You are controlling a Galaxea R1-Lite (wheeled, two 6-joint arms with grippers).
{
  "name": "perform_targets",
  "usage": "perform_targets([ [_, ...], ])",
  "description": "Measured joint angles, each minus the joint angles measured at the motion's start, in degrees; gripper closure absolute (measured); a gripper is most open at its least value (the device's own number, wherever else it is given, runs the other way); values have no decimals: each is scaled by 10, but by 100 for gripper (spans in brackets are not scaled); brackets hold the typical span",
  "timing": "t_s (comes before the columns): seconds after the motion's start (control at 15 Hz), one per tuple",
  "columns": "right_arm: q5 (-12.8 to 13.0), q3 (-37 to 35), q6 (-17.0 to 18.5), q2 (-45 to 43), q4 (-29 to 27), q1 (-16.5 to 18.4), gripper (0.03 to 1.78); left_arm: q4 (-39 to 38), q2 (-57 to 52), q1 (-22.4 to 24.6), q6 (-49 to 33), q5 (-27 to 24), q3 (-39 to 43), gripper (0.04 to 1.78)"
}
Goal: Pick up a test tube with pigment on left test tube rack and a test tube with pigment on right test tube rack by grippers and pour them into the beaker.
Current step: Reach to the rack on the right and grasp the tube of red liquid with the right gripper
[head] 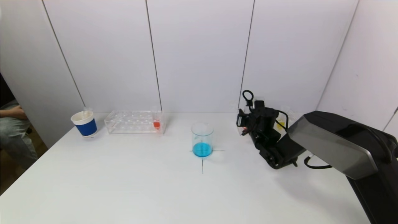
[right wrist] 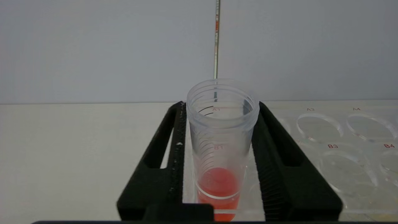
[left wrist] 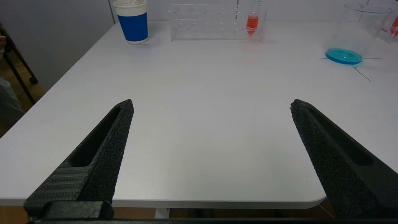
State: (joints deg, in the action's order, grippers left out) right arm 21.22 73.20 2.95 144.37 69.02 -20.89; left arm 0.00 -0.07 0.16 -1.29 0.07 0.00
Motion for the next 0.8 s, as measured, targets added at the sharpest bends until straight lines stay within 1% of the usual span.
perform_targets([
  [0.07,0,0,0,0,0,0,128,0,0,0,0,0,0,6],
  [0.13,0,0,0,0,-1,0,131,0,0,0,0,0,0,6],
  [0.27,0,0,0,0,-1,0,128,0,0,0,0,0,0,6],
  [0.8,0,1,-2,0,-2,0,128,0,0,0,0,0,0,6],
])
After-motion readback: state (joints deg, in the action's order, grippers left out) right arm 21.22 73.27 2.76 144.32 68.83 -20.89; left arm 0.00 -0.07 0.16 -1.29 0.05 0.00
